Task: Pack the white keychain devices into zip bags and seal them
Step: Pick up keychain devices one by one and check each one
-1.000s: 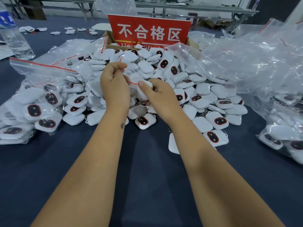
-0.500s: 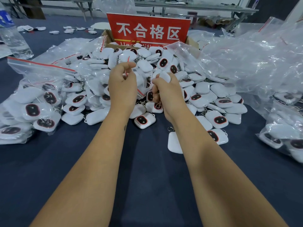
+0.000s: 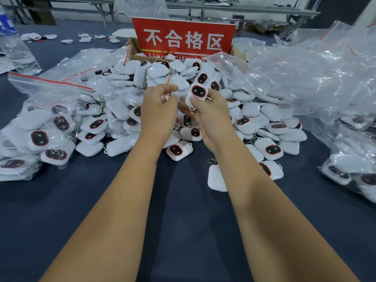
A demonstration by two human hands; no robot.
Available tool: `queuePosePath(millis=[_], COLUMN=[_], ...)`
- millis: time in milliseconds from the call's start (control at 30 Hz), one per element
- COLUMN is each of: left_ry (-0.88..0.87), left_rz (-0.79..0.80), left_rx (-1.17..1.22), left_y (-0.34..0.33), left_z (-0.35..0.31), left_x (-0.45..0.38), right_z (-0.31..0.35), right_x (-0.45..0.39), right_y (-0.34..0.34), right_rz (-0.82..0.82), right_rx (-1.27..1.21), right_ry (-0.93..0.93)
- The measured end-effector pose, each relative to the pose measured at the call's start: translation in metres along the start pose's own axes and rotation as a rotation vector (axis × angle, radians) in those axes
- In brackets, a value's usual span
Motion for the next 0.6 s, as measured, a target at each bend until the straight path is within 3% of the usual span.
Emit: queuePosePath(millis=[600], left_ry=[-0.055], left_rz=[0.087], left_rx=[-0.061], left_y=[-0.005], left_z=[-0.0029], left_x=[0.0056], right_z=[-0.0038], right_x=[-0.0014], right_y=[0.0004], right_rz=[0.048], right_rx=[0.204], right_ry=[0.066])
Point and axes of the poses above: each hand's wrist, its own x-axis away from the middle knuckle, its own y-axis out of the back of the hand, z = x × y, the point moved 4 cm from there along -x, towards the middle knuckle, and after that the axes turned 7 degrees about -z, right-handed, at the moved point
